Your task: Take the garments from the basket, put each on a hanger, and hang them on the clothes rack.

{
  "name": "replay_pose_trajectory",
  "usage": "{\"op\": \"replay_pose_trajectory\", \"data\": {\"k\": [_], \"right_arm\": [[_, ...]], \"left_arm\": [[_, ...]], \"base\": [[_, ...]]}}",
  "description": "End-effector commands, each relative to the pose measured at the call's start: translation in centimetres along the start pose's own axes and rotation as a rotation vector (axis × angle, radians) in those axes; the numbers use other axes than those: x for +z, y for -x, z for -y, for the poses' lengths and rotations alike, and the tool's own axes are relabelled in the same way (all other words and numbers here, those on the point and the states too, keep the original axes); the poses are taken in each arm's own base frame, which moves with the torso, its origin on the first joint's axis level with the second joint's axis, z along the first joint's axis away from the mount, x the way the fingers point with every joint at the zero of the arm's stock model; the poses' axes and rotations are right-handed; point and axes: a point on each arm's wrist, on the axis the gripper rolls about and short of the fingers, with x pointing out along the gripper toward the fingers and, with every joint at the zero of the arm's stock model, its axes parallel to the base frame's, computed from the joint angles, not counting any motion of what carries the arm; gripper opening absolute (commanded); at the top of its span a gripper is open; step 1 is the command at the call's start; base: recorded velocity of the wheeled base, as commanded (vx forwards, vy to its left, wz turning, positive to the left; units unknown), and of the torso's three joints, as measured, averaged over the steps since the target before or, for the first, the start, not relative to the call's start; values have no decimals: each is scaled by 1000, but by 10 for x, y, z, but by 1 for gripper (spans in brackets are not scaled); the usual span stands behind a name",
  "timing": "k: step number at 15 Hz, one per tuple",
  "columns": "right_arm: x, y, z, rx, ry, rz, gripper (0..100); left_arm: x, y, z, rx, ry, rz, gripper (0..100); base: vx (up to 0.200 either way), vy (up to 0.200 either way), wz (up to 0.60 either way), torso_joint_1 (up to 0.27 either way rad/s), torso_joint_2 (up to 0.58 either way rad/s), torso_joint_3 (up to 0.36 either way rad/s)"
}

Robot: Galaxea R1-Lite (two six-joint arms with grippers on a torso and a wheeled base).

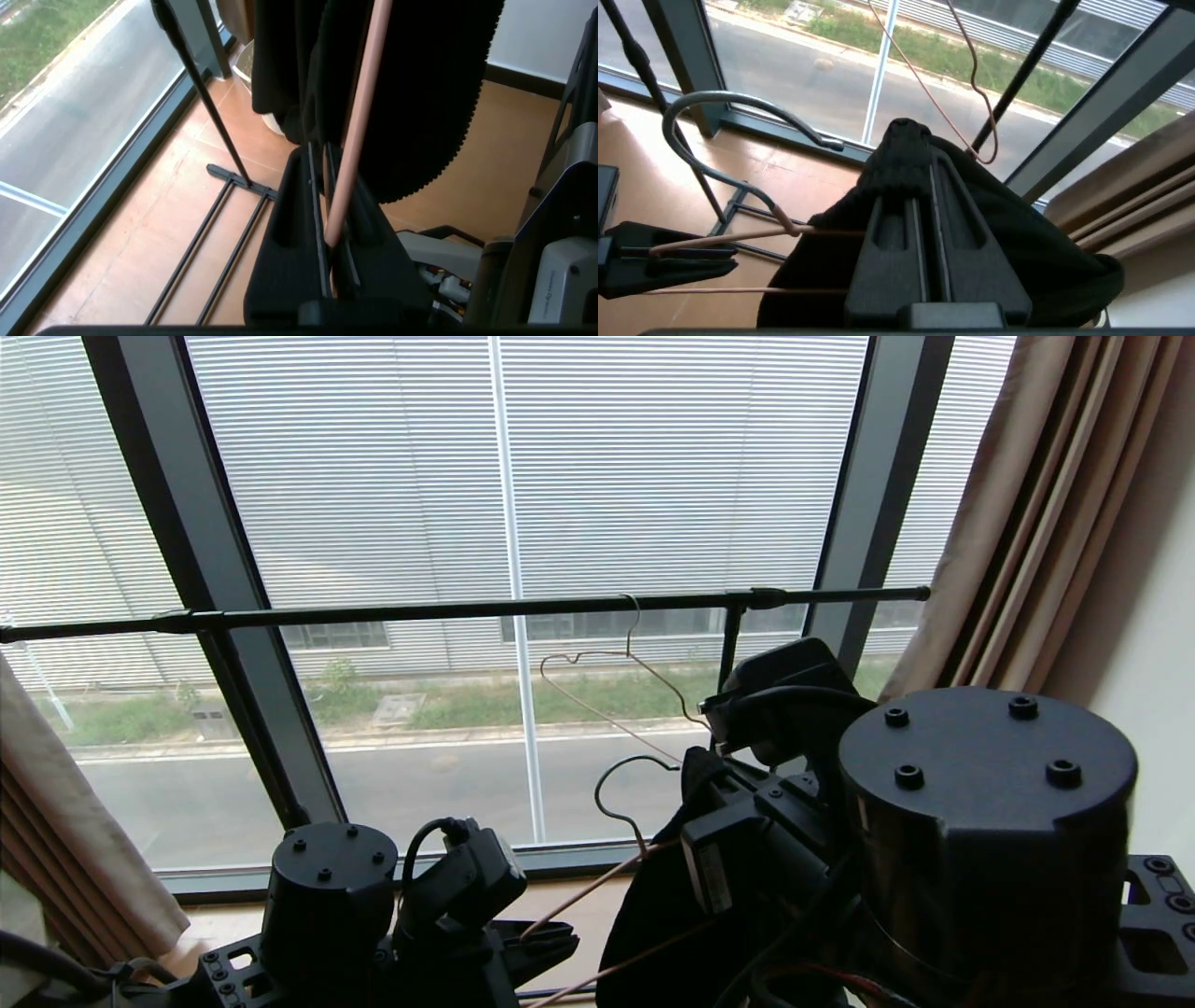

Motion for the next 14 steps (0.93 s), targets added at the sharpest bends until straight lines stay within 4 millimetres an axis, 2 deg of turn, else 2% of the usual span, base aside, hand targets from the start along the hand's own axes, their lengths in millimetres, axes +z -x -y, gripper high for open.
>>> {"op": "replay_pose_trajectory", "data": {"k": [1, 2, 3, 4, 7, 10, 14], "right_arm": [[1, 0, 2, -4, -16, 2, 0], [1, 2, 6, -9, -44, 4, 0], [1, 2, 6, -9, -45, 3, 100], [-1, -5, 17, -52, -71, -6, 100], [4, -14, 33, -137, -102, 0, 100], [5, -14, 34, -139, -107, 4, 100], [3, -15, 25, -118, -97, -1, 100]], "left_arm": [[-2, 2, 1, 0, -1, 5, 0], [-3, 3, 2, 2, 2, 12, 0], [-3, 3, 2, 3, 3, 13, 0], [-4, 5, 2, 3, 1, 18, 0], [-2, 4, 2, 3, -1, 26, 0], [-2, 3, 2, 4, 3, 27, 0], [2, 0, 3, 16, 7, 50, 0]], "base": [[0, 0, 0, 0, 0, 0], [0, 0, 0, 0, 0, 0], [0, 0, 0, 0, 0, 0], [0, 0, 0, 0, 0, 0], [0, 0, 0, 0, 0, 0], [0, 0, 0, 0, 0, 0], [0, 0, 0, 0, 0, 0]]}}
